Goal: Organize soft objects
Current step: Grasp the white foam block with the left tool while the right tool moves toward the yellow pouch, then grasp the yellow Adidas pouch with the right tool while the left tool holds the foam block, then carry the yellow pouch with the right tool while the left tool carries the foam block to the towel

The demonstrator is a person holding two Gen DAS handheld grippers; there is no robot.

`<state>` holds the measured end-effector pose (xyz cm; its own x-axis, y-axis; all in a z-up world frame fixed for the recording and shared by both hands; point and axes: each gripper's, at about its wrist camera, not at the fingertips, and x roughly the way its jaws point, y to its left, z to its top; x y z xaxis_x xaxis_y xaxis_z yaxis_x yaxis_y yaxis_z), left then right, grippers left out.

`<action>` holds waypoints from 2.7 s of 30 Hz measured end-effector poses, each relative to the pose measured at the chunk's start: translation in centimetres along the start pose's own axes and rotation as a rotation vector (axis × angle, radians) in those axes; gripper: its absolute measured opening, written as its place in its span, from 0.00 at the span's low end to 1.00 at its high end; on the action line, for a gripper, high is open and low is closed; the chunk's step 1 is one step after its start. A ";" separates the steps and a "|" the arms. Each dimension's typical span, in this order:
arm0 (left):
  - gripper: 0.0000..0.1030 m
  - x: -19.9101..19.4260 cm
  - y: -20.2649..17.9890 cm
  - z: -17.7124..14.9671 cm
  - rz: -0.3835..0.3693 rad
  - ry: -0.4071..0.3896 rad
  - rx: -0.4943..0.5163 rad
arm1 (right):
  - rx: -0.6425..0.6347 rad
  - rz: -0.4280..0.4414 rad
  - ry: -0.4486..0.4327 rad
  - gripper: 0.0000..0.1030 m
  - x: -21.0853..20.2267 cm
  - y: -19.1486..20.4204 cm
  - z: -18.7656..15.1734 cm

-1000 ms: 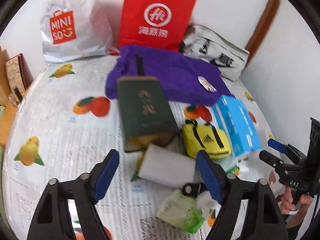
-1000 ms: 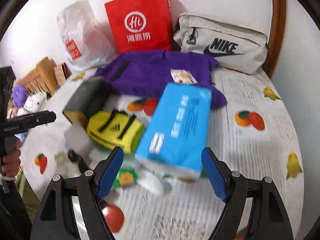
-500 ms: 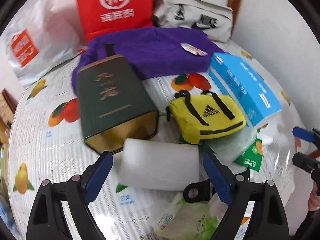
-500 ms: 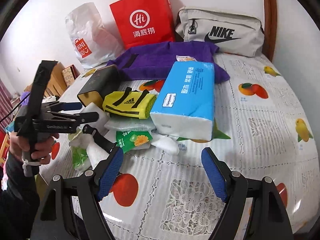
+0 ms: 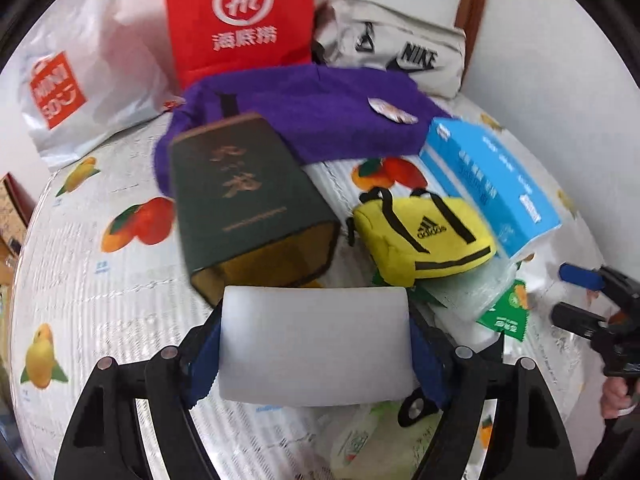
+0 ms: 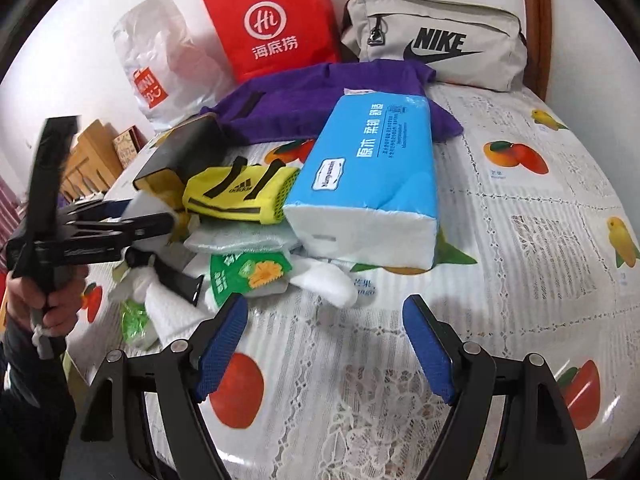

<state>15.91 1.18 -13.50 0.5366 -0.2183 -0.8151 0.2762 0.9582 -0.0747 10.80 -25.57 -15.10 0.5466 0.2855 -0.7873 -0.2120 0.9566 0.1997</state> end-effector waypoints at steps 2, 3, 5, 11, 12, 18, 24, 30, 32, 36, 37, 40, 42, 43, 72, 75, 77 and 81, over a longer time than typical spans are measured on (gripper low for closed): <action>0.77 -0.6 0.6 -0.1 -0.005 -0.009 -0.019 | -0.004 -0.029 -0.005 0.76 0.4 -0.1 0.3; 0.77 -0.8 0.9 -0.2 -0.004 -0.014 -0.031 | -0.016 -0.043 -0.007 0.72 0.6 0.0 0.3; 0.77 -1.1 1.7 -0.4 -0.009 -0.021 -0.051 | -0.044 -0.058 -0.001 0.67 1.1 0.2 0.4; 0.77 -1.8 3.3 -1.0 -0.022 -0.024 -0.110 | -0.119 -0.050 0.019 0.43 3.2 1.2 0.6; 0.77 -1.8 3.6 -1.1 -0.021 -0.022 -0.120 | -0.134 -0.056 0.012 0.30 3.4 1.5 0.6; 0.77 -1.7 4.5 -1.7 -0.022 -0.010 -0.159 | -0.215 -0.029 0.032 0.22 2.9 3.1 -0.2; 0.78 -2.1 5.6 -2.2 -0.046 -0.021 -0.207 | -0.233 0.010 -0.037 0.54 -0.3 3.3 -0.2; 0.78 -2.1 7.0 -2.4 -0.033 -0.029 -0.252 | -0.377 0.009 -0.109 0.70 0.2 8.1 3.2; 0.78 -2.3 7.5 -2.5 -0.007 -0.029 -0.258 | -0.434 -0.009 -0.107 0.70 1.4 9.9 4.1; 0.78 -2.6 9.2 -3.2 0.044 -0.033 -0.274 | -0.503 -0.011 -0.070 0.70 4.7 12.3 5.3; 0.78 -2.6 9.5 -3.3 0.046 -0.034 -0.276 | -0.513 -0.013 -0.057 0.70 5.4 12.7 5.5; 0.78 -2.4 10.3 -3.6 0.041 -0.030 -0.292 | -0.545 -0.065 -0.011 0.70 7.4 13.5 5.9; 0.78 -2.3 10.6 -3.7 0.029 -0.028 -0.299 | -0.554 -0.102 0.016 0.66 8.6 13.6 6.3; 0.78 -2.3 10.7 -3.8 0.026 -0.029 -0.300 | -0.555 -0.104 0.027 0.58 9.0 13.6 6.4; 0.78 -5.1 6.3 -4.9 0.007 -0.048 -0.294 | -0.121 0.052 -0.087 0.15 -6.9 2.8 2.7; 0.78 -4.6 5.4 -5.0 0.012 -0.025 -0.285 | -0.093 0.014 -0.042 0.16 -5.0 0.8 1.1; 0.78 -4.4 4.8 -5.0 0.012 -0.016 -0.272 | -0.074 0.000 -0.033 0.17 -3.9 -0.2 0.4; 0.78 -4.4 4.1 -5.0 0.021 -0.006 -0.251 | -0.065 -0.016 -0.029 0.17 -3.1 -1.1 -0.3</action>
<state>10.73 6.96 -13.08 0.5454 -0.1981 -0.8145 0.0583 0.9783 -0.1989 9.10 -27.55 -13.12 0.5732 0.2730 -0.7726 -0.2546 0.9555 0.1487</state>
